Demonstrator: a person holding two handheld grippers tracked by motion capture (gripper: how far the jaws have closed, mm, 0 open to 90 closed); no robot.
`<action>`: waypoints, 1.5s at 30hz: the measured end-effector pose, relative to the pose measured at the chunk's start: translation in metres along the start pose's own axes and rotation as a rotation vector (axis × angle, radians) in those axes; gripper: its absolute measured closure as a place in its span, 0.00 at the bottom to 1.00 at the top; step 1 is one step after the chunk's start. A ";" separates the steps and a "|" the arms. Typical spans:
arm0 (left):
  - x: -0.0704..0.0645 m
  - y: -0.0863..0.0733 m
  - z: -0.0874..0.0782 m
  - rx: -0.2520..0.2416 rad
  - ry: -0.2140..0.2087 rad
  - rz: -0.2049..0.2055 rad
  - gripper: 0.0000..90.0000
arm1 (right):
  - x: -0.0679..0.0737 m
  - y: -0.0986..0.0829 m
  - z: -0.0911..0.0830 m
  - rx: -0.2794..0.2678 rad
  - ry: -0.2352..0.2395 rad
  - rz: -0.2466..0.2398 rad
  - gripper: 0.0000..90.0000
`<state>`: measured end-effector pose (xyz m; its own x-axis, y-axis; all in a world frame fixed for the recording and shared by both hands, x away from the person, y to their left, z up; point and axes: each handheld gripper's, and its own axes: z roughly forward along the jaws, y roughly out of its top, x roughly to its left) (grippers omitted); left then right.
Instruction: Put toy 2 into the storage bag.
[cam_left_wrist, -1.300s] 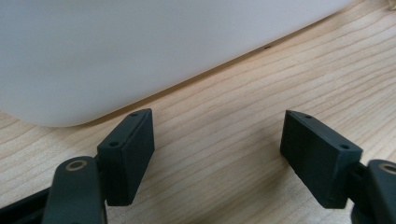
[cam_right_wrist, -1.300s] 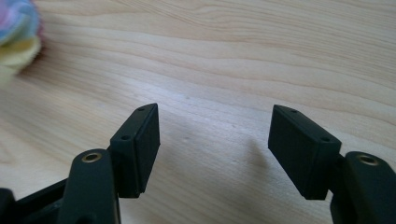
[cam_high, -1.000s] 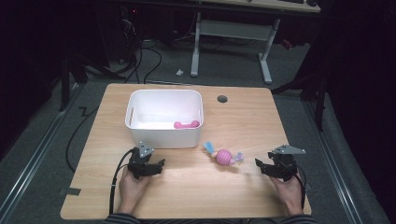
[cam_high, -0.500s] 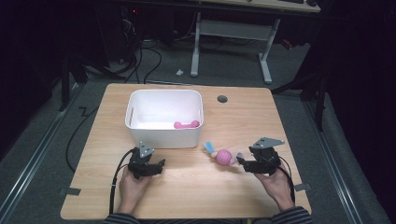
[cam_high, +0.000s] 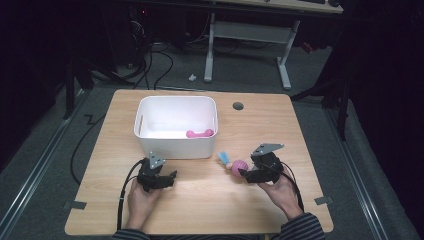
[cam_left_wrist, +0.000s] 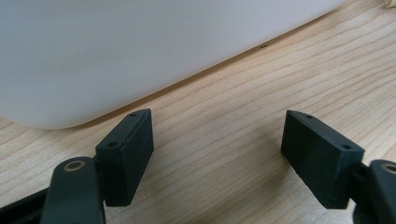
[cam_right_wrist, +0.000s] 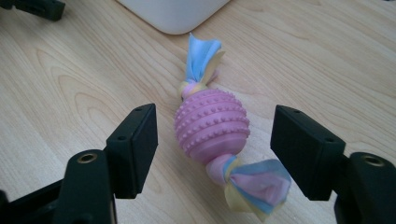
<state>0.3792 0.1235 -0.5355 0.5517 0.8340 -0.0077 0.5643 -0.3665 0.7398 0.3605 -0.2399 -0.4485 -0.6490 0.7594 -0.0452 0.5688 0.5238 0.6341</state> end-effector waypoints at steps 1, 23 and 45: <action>0.000 0.000 0.000 0.000 0.000 0.000 0.28 | 0.000 0.002 0.003 0.010 -0.003 -0.004 0.32; 0.000 0.000 0.000 0.000 -0.004 0.000 0.28 | -0.005 0.009 0.045 0.151 0.005 -0.010 0.30; 0.000 0.000 0.000 -0.001 -0.008 0.001 0.28 | 0.013 0.006 0.053 0.208 0.008 -0.096 0.38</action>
<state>0.3792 0.1230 -0.5356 0.5574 0.8301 -0.0120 0.5627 -0.3672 0.7406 0.3829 -0.2065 -0.4861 -0.7084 0.6998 -0.0914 0.5959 0.6625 0.4539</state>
